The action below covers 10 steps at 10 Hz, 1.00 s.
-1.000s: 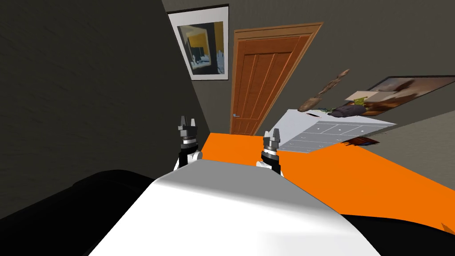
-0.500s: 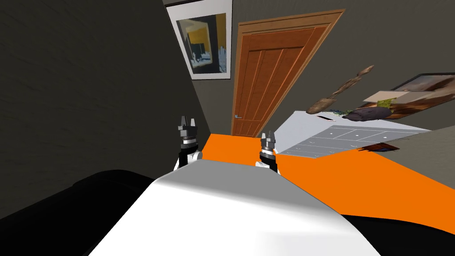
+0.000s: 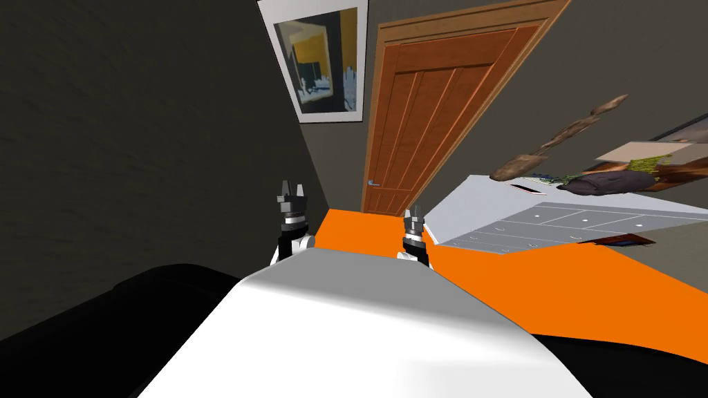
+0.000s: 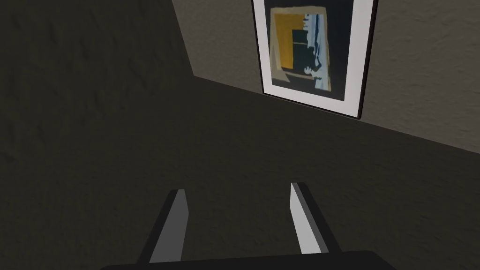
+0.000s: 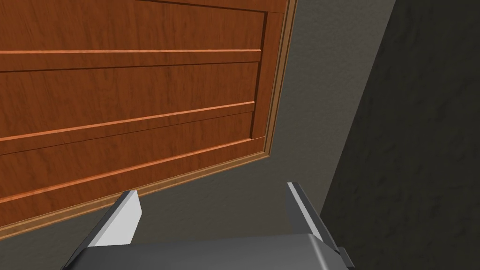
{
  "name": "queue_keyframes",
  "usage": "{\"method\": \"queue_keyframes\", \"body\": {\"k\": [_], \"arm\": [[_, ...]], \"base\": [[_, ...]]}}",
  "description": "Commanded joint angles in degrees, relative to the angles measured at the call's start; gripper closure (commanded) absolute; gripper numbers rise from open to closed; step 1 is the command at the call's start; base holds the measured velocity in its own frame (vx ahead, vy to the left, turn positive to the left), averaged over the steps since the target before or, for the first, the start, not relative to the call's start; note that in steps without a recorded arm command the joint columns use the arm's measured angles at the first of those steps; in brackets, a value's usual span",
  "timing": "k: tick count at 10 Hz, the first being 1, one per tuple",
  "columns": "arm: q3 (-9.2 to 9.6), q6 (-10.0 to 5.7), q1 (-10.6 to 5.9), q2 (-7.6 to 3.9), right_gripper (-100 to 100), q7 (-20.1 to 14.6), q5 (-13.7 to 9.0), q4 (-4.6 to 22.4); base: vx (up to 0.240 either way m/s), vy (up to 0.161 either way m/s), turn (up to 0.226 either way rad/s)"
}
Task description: Pull the door open
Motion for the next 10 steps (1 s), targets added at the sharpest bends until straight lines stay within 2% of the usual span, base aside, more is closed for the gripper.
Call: {"method": "queue_keyframes", "body": {"k": [1, 10], "arm": [[0.13, -0.37, -0.37, -0.34, -100, 0.0, -0.4, 1.6], [0.36, -2.12, -2.74, -2.48, -100, -0.4, -3.0, 10.9]], "base": [[0.09, 0.023, 0.047], [0.1, 0.018, 0.045]]}}
